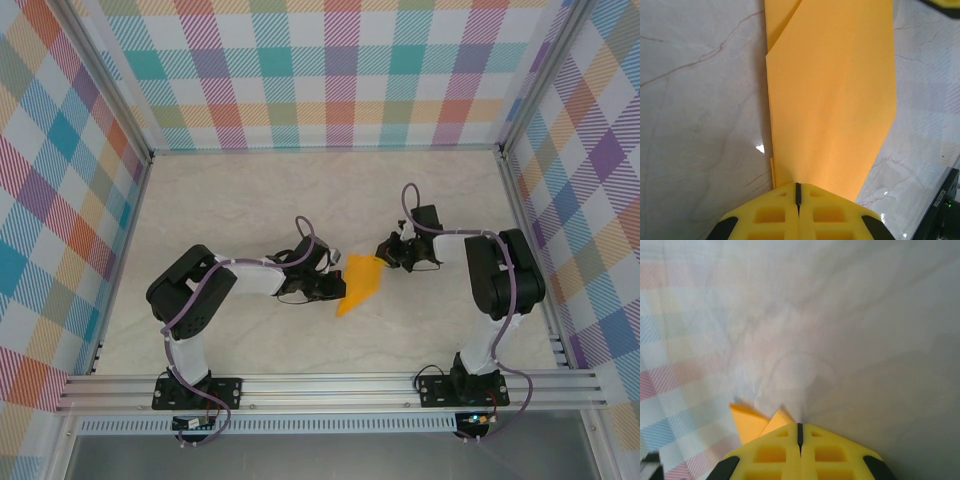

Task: Fold a paper plane with a square sheet of paper (pick it up from the middle)
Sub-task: Fourth fold the wing at the center of the table.

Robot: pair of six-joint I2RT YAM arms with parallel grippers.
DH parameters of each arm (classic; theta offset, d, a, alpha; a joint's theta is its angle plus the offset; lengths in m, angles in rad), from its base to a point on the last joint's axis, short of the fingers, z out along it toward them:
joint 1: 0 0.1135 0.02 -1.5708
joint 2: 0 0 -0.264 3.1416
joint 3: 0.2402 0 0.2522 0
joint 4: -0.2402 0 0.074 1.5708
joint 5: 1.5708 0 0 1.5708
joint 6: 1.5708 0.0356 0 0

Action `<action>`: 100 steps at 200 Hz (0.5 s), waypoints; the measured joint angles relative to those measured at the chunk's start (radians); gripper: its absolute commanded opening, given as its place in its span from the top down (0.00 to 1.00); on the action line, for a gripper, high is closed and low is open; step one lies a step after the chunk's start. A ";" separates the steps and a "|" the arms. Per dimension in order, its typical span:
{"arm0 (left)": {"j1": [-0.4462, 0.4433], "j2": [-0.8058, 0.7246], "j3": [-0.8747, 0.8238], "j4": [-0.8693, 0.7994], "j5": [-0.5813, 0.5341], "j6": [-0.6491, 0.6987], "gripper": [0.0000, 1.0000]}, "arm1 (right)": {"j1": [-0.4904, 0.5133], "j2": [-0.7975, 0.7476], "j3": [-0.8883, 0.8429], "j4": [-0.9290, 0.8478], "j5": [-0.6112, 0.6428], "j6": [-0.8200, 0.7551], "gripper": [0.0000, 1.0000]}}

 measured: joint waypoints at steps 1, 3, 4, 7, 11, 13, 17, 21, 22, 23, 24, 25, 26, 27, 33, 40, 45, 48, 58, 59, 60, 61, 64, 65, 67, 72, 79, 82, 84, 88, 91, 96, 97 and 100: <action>0.000 0.000 0.000 -0.001 0.000 0.000 1.00 | -0.001 0.000 0.001 0.000 0.002 0.000 0.95; 0.000 0.000 0.000 -0.002 0.000 0.000 1.00 | -0.004 0.000 0.003 0.000 0.004 0.000 0.95; 0.000 0.000 0.000 -0.002 0.000 0.000 1.00 | -0.005 0.000 0.003 0.000 0.005 -0.001 0.95; 0.000 0.000 0.000 -0.002 0.000 0.000 1.00 | -0.009 0.000 0.006 0.000 0.012 -0.001 0.95; 0.000 0.000 0.000 -0.003 0.000 0.000 1.00 | -0.014 0.000 0.008 0.000 0.021 -0.002 0.95; 0.000 0.000 0.000 -0.003 0.000 0.000 1.00 | -0.017 0.000 0.010 -0.001 0.025 -0.003 0.95; 0.000 0.000 0.001 -0.003 0.000 0.000 1.00 | -0.021 0.000 0.011 -0.001 0.030 -0.005 0.95; 0.000 0.000 0.001 -0.003 0.000 0.000 1.00 | -0.024 -0.001 0.014 0.000 0.037 -0.008 0.95; 0.000 0.000 0.001 -0.003 0.000 0.000 1.00 | -0.025 -0.001 0.014 0.000 0.038 -0.008 0.95; 0.000 0.000 0.001 -0.003 0.000 0.000 1.00 | -0.025 -0.002 0.014 0.000 0.039 -0.008 0.95; 0.000 0.000 0.001 -0.003 0.000 0.000 1.00 | -0.026 -0.003 0.014 0.000 0.040 -0.009 0.95; 0.000 0.000 0.001 -0.003 0.000 0.000 1.00 | -0.027 -0.003 0.014 0.000 0.041 -0.010 0.95; 0.000 0.000 0.001 -0.003 0.000 0.000 1.00 | -0.027 -0.003 0.014 0.000 0.042 -0.010 0.95; 0.000 0.000 0.001 -0.003 0.000 0.000 1.00 | -0.028 -0.004 0.014 0.000 0.043 -0.012 0.95; 0.000 0.000 0.001 -0.003 0.000 0.000 1.00 | -0.032 -0.013 0.014 -0.005 0.049 -0.014 0.94; 0.000 0.000 0.001 -0.003 0.000 0.000 1.00 | -0.035 -0.029 0.011 -0.009 0.053 -0.016 0.94; 0.000 0.000 0.001 -0.003 0.000 0.000 1.00 | -0.036 -0.049 0.008 -0.012 0.054 -0.016 0.94; 0.000 0.000 0.001 -0.003 0.000 0.000 1.00 | -0.036 -0.060 0.005 -0.012 0.053 -0.016 0.94; 0.000 0.000 0.001 -0.003 0.000 0.000 1.00 | -0.033 -0.108 -0.007 -0.011 0.048 -0.016 0.94; 0.000 0.000 0.001 -0.003 0.000 0.000 1.00 | -0.032 -0.115 -0.010 -0.011 0.047 -0.016 0.94; 0.000 0.000 0.001 -0.003 0.000 0.000 1.00 | -0.032 -0.118 -0.010 -0.011 0.047 -0.016 0.94; 0.000 0.000 0.001 -0.003 0.000 0.000 1.00 | -0.032 -0.122 -0.011 -0.011 0.046 -0.016 0.94; 0.000 0.000 0.001 -0.003 0.000 0.000 1.00 | -0.029 -0.137 -0.015 -0.012 0.044 -0.016 0.94; 0.000 0.000 0.001 -0.003 0.000 0.000 1.00 | -0.028 -0.143 -0.016 -0.011 0.043 -0.016 0.94; 0.000 0.000 0.001 -0.003 0.000 0.000 1.00 | -0.027 -0.149 -0.018 -0.011 0.041 -0.016 0.94; 0.000 0.000 0.002 -0.004 0.000 0.000 1.00 | -0.020 -0.171 -0.024 -0.010 0.037 -0.016 0.94; 0.000 0.002 0.004 -0.006 0.000 0.000 1.00 | -0.006 -0.193 -0.032 -0.008 0.032 -0.016 0.94; 0.000 0.002 0.006 -0.007 0.000 0.000 1.00 | 0.003 -0.201 -0.036 -0.008 0.028 -0.016 0.94; 0.000 0.003 0.006 -0.008 0.000 0.000 1.00 | 0.009 -0.205 -0.038 -0.006 0.027 -0.016 0.94; 0.000 0.003 0.007 -0.010 0.000 0.000 1.00 | 0.018 -0.209 -0.042 -0.006 0.025 -0.015 0.94; 0.000 0.003 0.008 -0.011 0.000 0.000 1.00 | 0.030 -0.212 -0.047 -0.005 0.021 -0.015 0.94; 0.000 0.003 0.008 -0.011 0.000 0.000 1.00 | 0.047 -0.214 -0.053 -0.003 0.016 -0.015 0.94; 0.000 0.003 0.008 -0.011 0.000 0.000 1.00 | 0.050 -0.214 -0.055 -0.003 0.016 -0.015 0.94; 0.000 0.003 0.008 -0.012 0.000 0.000 1.00 | 0.061 -0.214 -0.060 -0.002 0.012 -0.014 0.94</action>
